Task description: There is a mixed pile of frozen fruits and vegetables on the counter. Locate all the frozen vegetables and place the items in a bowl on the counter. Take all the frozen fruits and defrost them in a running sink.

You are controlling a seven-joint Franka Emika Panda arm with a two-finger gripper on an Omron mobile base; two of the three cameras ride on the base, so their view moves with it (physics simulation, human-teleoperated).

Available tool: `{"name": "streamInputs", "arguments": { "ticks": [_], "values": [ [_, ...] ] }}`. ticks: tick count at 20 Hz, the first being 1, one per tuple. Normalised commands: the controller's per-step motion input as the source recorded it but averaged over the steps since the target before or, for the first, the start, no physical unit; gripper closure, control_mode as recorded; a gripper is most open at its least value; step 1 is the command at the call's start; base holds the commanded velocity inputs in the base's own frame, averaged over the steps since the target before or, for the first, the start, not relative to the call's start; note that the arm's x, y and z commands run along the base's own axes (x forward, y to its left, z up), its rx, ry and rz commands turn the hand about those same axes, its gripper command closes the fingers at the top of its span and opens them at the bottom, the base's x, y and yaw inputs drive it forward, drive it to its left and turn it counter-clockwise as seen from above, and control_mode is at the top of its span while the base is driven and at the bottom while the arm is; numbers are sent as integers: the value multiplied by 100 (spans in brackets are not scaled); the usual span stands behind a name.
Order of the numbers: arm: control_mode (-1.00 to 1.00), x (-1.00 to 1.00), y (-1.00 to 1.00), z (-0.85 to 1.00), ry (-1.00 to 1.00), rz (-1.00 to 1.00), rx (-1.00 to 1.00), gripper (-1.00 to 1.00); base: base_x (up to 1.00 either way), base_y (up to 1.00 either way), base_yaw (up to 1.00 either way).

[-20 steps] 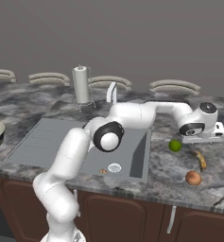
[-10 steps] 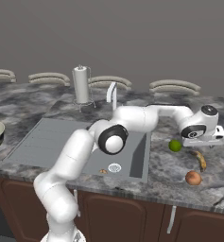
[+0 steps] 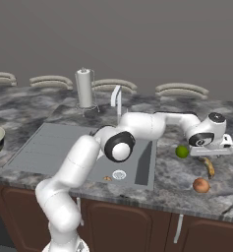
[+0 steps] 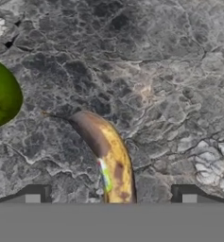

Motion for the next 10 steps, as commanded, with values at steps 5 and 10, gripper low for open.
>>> {"name": "streamInputs", "arguments": {
  "ticks": [5, 10],
  "values": [
    [-100, 0, 0, -28, 2, 0, 1, -100, 0, 0, 0],
    [-100, 2, 0, -21, 2, 0, 0, -100, 0, 0, 0]
  ]
}}
